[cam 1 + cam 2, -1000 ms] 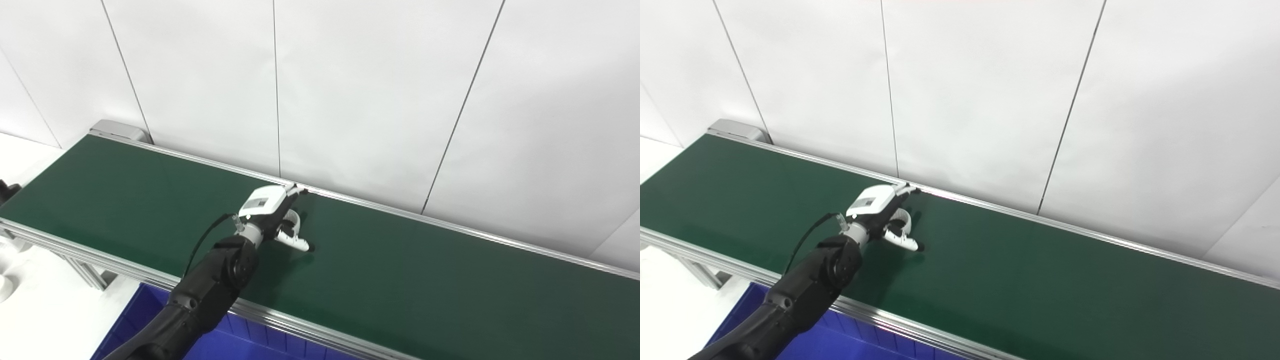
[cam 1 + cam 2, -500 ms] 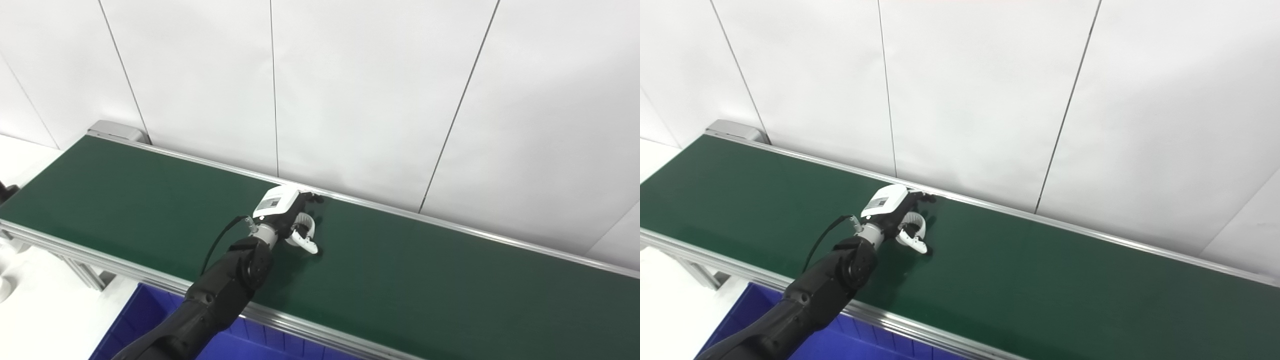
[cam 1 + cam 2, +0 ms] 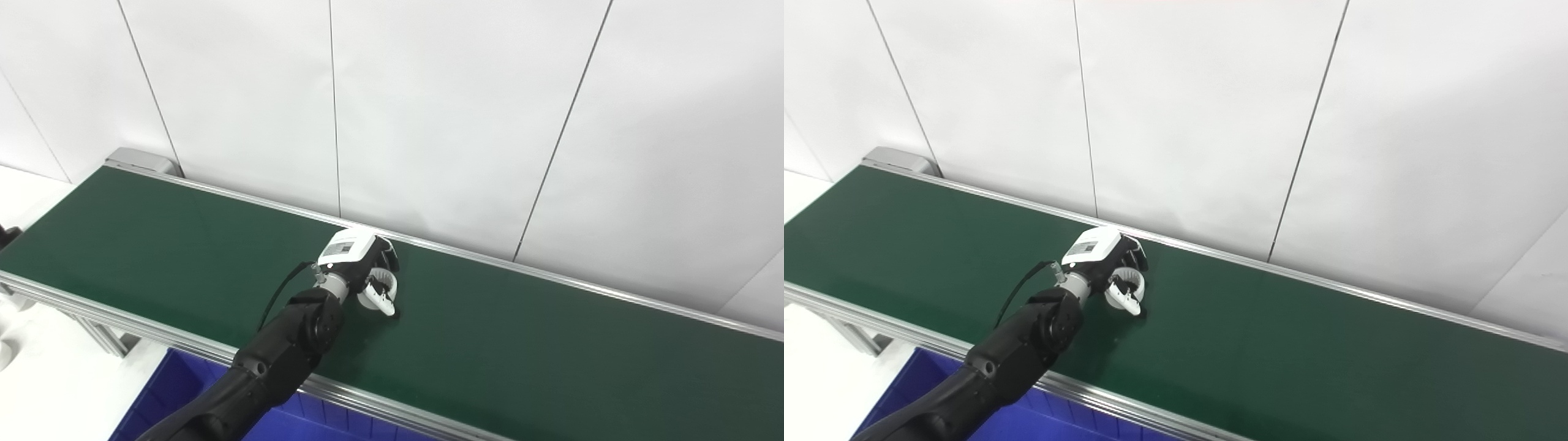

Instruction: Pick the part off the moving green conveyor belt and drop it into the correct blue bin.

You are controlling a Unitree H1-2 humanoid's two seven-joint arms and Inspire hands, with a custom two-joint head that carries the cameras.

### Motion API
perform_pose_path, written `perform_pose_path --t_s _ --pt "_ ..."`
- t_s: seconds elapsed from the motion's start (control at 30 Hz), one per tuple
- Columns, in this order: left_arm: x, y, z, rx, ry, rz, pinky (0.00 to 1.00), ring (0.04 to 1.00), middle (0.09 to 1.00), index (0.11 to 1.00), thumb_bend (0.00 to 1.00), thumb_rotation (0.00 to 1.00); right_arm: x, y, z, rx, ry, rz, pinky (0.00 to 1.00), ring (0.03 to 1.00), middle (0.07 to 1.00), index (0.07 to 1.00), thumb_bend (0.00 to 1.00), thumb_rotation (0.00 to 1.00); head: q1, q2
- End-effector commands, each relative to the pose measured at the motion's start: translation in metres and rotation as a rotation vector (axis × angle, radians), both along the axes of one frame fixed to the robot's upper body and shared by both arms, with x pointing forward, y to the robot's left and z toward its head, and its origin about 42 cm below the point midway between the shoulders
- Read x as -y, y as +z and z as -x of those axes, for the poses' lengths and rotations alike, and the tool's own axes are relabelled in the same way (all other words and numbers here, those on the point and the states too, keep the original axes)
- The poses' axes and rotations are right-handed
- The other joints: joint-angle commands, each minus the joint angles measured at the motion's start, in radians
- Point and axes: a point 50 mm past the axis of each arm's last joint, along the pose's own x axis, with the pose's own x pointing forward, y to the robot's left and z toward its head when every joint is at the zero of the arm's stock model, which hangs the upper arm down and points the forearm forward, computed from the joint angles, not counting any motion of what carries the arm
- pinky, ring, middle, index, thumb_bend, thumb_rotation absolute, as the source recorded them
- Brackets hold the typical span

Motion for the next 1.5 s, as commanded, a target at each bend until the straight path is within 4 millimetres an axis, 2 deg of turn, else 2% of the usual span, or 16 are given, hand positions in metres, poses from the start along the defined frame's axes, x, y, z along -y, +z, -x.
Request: perform_pose_path --t_s 0.0,0.17,0.27,0.3,0.5,0.57,0.63,0.7,0.87,0.9,1.07,1.13,1.23,1.33,1.37,1.47 --pt "-0.027 -0.006 0.003 -0.109 0.088 -0.079 0.38 0.389 0.494 0.56 0.49 0.0 -0.001 0.01 -0.001 0.076 -0.007 -0.037 0.79 0.863 0.906 0.948 0.72 0.57 -0.001 0.0" --pt "-0.029 0.002 0.007 -0.048 0.066 -0.05 0.38 0.398 0.5 0.536 0.5 0.0 -0.002 0.01 0.0 0.079 -0.004 -0.029 0.79 0.863 0.906 0.951 0.72 0.58 -0.007 0.008" --pt "-0.027 0.018 0.018 0.053 0.04 0.052 0.43 0.411 0.5 0.522 0.5 0.0 -0.003 0.011 0.001 0.079 -0.004 -0.027 0.78 0.859 0.905 0.948 0.72 0.59 -0.022 0.016" --pt "-0.027 0.022 0.021 0.076 0.035 0.086 0.39 0.4 0.492 0.529 0.5 0.0 -0.003 0.011 0.001 0.079 -0.005 -0.026 0.78 0.858 0.905 0.948 0.72 0.6 -0.023 0.016" --pt "-0.018 0.072 0.066 0.222 -0.03 0.352 0.34 0.374 0.457 0.545 0.49 0.0 -0.007 0.015 0.005 0.084 -0.007 -0.028 0.79 0.86 0.904 0.949 0.71 0.59 -0.061 0.046" --pt "-0.018 0.091 0.091 0.275 -0.064 0.435 0.32 0.373 0.454 0.545 0.49 0.0 -0.009 0.017 0.006 0.086 -0.009 -0.035 0.79 0.867 0.905 0.947 0.73 0.6 -0.088 0.071" --pt "-0.02 0.102 0.111 0.299 -0.083 0.486 0.3 0.367 0.449 0.544 0.49 0.0 -0.012 0.02 0.007 0.089 -0.008 -0.041 0.8 0.87 0.905 0.946 0.73 0.6 -0.112 0.096" --pt "-0.024 0.104 0.13 0.299 -0.102 0.532 0.34 0.377 0.462 0.547 0.49 0.0 -0.014 0.022 0.007 0.095 -0.006 -0.046 0.8 0.871 0.907 0.945 0.72 0.6 -0.126 0.112" --pt "-0.034 0.09 0.171 0.249 -0.127 0.581 0.3 0.364 0.47 0.551 0.49 0.0 -0.019 0.027 0.008 0.101 -0.008 -0.052 0.81 0.872 0.906 0.943 0.71 0.58 -0.146 0.134" --pt "-0.036 0.084 0.181 0.222 -0.131 0.581 0.3 0.362 0.471 0.551 0.49 0.0 -0.02 0.029 0.009 0.102 -0.008 -0.052 0.82 0.871 0.905 0.942 0.71 0.57 -0.156 0.156" --pt "-0.045 0.055 0.222 0.095 -0.164 0.572 0.35 0.383 0.458 0.543 0.49 0.0 -0.023 0.036 0.009 0.107 -0.005 -0.055 0.83 0.879 0.912 0.947 0.72 0.58 -0.165 0.201" --pt "-0.047 0.045 0.232 0.043 -0.167 0.567 0.36 0.39 0.457 0.542 0.49 0.0 -0.024 0.04 0.009 0.108 -0.005 -0.055 0.83 0.881 0.913 0.95 0.72 0.58 -0.174 0.233" --pt "-0.05 0.027 0.246 -0.026 -0.174 0.563 0.44 0.414 0.489 0.534 0.5 0.0 -0.024 0.044 0.008 0.114 -0.006 -0.051 0.82 0.869 0.905 0.943 0.71 0.58 -0.186 0.264" --pt "-0.049 0.014 0.253 -0.08 -0.205 0.53 0.4 0.397 0.486 0.544 0.49 0.0 -0.022 0.049 0.007 0.115 -0.004 -0.052 0.81 0.862 0.9 0.938 0.71 0.57 -0.194 0.31" --pt "-0.049 0.011 0.254 -0.093 -0.217 0.513 0.4 0.396 0.485 0.546 0.49 0.0 -0.022 0.05 0.006 0.114 -0.004 -0.051 0.81 0.86 0.898 0.934 0.72 0.57 -0.194 0.31" --pt "-0.049 0.006 0.255 -0.148 -0.256 0.455 0.38 0.386 0.468 0.554 0.49 0.0 -0.021 0.055 0.004 0.115 -0.007 -0.053 0.81 0.859 0.895 0.929 0.73 0.57 -0.19 0.347"
